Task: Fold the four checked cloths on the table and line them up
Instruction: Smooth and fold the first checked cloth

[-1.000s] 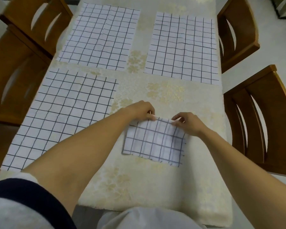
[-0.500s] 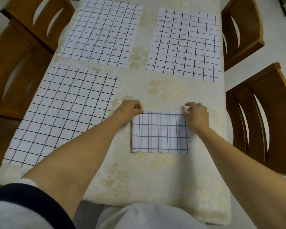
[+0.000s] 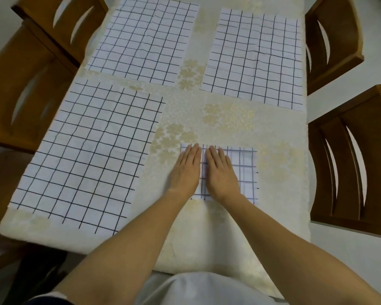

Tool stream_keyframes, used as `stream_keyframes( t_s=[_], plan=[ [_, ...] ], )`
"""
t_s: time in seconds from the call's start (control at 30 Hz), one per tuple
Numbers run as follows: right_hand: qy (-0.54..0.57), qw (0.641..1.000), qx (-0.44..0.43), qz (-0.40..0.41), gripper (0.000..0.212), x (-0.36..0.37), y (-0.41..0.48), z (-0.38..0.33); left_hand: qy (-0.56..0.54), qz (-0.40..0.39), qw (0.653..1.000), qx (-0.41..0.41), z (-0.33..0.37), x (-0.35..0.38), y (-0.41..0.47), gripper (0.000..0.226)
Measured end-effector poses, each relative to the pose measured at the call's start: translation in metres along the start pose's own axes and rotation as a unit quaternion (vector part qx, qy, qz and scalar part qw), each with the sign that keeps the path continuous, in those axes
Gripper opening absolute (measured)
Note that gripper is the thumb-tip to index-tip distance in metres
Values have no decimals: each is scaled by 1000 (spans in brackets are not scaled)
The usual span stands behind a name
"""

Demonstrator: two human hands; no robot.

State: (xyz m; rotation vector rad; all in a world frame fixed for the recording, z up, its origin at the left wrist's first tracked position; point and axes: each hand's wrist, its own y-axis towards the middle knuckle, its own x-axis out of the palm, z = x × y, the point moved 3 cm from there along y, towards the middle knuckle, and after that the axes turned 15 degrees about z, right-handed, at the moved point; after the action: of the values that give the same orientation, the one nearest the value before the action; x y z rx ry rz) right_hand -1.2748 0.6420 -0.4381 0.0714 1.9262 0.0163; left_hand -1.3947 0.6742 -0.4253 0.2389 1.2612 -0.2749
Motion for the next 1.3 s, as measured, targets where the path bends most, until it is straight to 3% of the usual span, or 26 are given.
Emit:
stream_keyframes(
  t_s=[0.17, 0.4, 0.6, 0.77, 0.87, 0.97, 1.07, 1.3],
  plan=[
    [-39, 999, 33, -1, 67, 2, -4, 21, 50, 12, 999, -2, -10, 11, -7, 61],
    [-86, 995, 53, -14, 77, -13, -8, 64, 81, 1, 996, -37, -31, 8, -22, 75],
    [-100, 991, 82, -33, 81, -23, -8, 82, 68, -6, 997, -25, -42, 1, -27, 73],
    [-97, 994, 9, 55, 70, -30, 7, 40, 4, 93, 995, 31, 2, -18, 0, 60],
    [-41, 998, -10, 38, 62, -16, 17, 12, -31, 35, 999, 17, 29, -5, 23, 61],
    [-46, 999, 17, -5, 65, 0, 10, 23, 24, -11, 1000, -17, 16, 16, 22, 59],
    [-82, 996, 14, -14, 69, 1, 3, 41, 74, 10, 997, 3, 0, 20, 11, 62],
    [-89, 992, 85, -29, 79, -28, -7, 91, 95, 5, 994, -50, -28, 12, 2, 76]
  ],
)
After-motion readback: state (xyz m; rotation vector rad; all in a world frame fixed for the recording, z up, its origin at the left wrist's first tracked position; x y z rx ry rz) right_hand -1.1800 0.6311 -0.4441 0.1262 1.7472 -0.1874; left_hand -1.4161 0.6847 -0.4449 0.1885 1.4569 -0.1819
